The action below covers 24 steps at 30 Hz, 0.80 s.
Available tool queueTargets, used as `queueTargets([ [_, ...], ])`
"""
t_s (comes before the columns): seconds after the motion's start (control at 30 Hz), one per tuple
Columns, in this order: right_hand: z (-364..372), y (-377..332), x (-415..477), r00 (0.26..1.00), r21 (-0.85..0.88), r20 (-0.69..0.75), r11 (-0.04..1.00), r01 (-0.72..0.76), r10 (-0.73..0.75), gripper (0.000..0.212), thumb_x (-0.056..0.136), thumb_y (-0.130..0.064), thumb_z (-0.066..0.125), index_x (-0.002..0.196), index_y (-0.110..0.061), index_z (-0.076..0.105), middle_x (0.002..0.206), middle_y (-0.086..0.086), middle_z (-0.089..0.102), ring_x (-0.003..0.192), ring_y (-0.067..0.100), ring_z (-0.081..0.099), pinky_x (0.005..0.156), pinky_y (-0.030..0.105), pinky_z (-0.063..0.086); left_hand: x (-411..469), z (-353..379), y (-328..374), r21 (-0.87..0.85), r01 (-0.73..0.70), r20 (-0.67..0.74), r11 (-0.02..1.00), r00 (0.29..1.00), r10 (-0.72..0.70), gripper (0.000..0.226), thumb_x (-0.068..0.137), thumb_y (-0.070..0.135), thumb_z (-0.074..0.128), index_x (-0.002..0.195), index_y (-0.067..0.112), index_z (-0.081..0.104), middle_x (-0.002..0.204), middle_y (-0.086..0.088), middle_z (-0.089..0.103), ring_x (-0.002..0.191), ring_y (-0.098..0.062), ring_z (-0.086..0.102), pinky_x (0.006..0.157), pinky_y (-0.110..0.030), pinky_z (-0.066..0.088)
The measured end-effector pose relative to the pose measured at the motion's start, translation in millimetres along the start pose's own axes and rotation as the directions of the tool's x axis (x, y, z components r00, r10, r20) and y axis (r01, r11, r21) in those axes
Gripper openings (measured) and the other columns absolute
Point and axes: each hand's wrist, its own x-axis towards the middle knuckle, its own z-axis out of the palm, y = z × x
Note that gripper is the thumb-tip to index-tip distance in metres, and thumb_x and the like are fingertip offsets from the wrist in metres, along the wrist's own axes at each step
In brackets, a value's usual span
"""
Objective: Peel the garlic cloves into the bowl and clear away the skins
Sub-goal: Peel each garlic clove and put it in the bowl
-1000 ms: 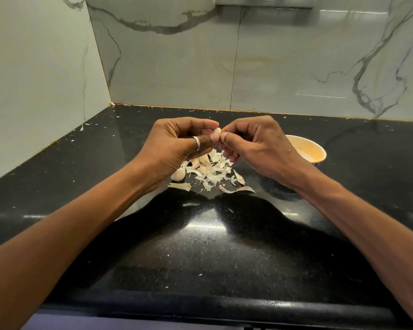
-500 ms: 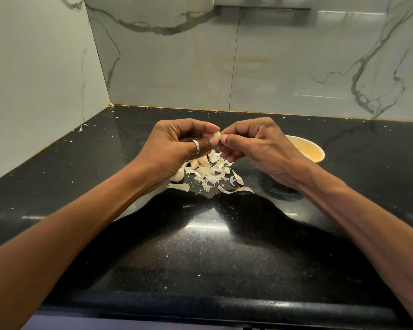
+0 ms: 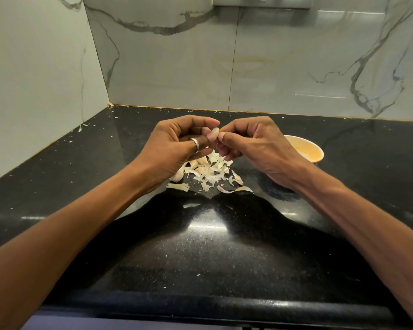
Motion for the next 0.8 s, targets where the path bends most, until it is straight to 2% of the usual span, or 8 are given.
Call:
queueTargets([
  [0.13,2.8,-1.7,-0.1,1.000,-0.010,-0.001,1.000,-0.010,0.010,0.012,0.098,-0.004,0.066,0.099,0.006,0.072,0.084,0.013,0.073,0.074,0.016,0.069,0.070,0.027,0.058,-0.4,-0.9,2.2,-0.013,0.031,0.017,0.999,0.999,-0.030,0.024,0.092,0.006,0.068,0.116,0.008,0.071,0.107,-0.014,0.072,0.100,-0.017,0.071,0.087,-0.030,0.060],
  [0.23,2.8,-1.9,-0.7,1.000,-0.044,-0.002,0.999,0.003,-0.003,0.010,0.097,-0.005,0.068,0.099,0.003,0.073,0.083,0.010,0.074,0.074,0.016,0.071,0.072,0.031,0.061,0.1,-1.3,2.0,-0.026,0.046,0.016,0.999,0.999,-0.046,0.024,0.093,0.005,0.067,0.117,0.003,0.068,0.100,-0.008,0.072,0.097,-0.016,0.072,0.084,-0.029,0.060],
  [0.5,4.7,0.6,0.2,0.991,-0.320,-0.059,0.942,0.099,-0.124,0.011,0.097,-0.015,0.068,0.092,-0.010,0.077,0.074,0.003,0.076,0.065,0.014,0.074,0.070,0.043,0.064,2.1,-1.7,-0.2,-0.094,0.081,-0.015,0.992,0.996,-0.083,0.026,0.085,0.006,0.074,0.110,0.003,0.069,0.093,-0.005,0.074,0.092,-0.015,0.073,0.082,-0.028,0.060],
  [0.63,4.3,0.7,-0.3,0.988,-0.337,-0.060,0.934,0.117,-0.145,0.012,0.097,-0.014,0.067,0.093,-0.009,0.077,0.075,0.003,0.076,0.066,0.012,0.075,0.070,0.042,0.065,2.7,-1.3,-0.2,-0.158,0.090,-0.017,0.983,0.995,-0.094,0.034,0.073,0.012,0.077,0.105,0.004,0.071,0.092,-0.008,0.075,0.090,-0.016,0.073,0.082,-0.027,0.060],
  [0.8,4.3,1.2,-1.0,0.984,-0.342,-0.067,0.930,0.133,-0.166,0.012,0.098,-0.013,0.066,0.095,-0.008,0.077,0.075,0.002,0.076,0.066,0.010,0.074,0.069,0.038,0.065,3.3,-1.4,-0.9,-0.203,0.098,-0.015,0.974,0.994,-0.104,0.035,0.070,0.011,0.078,0.104,0.005,0.072,0.094,-0.009,0.076,0.092,-0.016,0.073,0.080,-0.024,0.059],
])
